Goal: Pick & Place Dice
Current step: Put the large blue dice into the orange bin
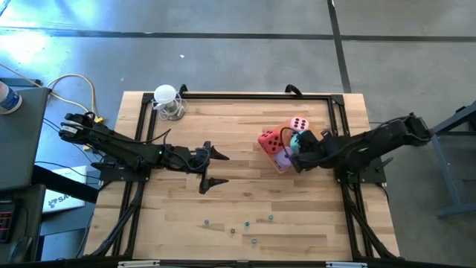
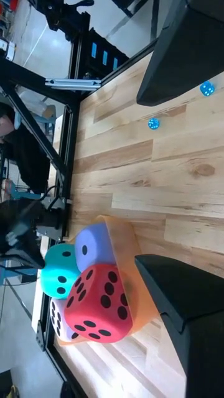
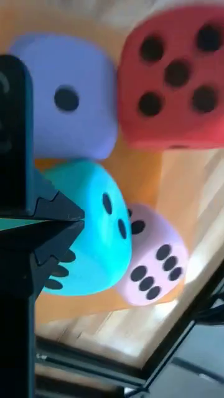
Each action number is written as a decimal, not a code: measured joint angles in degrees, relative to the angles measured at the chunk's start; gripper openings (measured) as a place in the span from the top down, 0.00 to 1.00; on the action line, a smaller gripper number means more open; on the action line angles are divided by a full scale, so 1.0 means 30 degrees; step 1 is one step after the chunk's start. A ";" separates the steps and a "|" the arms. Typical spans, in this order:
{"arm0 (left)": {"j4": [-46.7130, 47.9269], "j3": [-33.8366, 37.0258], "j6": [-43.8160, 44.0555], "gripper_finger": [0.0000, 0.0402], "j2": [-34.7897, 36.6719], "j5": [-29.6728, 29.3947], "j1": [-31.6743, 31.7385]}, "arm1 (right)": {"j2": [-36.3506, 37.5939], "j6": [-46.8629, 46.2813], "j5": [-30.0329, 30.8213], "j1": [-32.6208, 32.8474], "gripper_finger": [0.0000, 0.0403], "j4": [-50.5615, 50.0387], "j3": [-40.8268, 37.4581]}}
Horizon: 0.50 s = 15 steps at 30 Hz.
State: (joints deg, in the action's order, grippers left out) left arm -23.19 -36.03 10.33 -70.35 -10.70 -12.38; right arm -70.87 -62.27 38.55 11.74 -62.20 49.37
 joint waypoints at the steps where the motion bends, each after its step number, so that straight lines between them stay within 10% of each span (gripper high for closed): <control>1: 0.0002 0.0000 0.0076 0.00 0.0003 0.0000 0.0000 | -0.0106 0.0049 -0.0258 -0.0170 0.99 0.0027 -0.0148; 15: 0.0068 0.0000 0.0175 0.00 0.0000 0.0000 -0.0073 | -0.1958 0.0482 -0.2220 -0.0558 0.99 0.1258 -0.0606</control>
State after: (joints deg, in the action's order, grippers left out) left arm -22.98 -36.03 10.85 -70.35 -10.70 -12.60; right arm -76.74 -60.82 31.90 10.07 -58.42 47.55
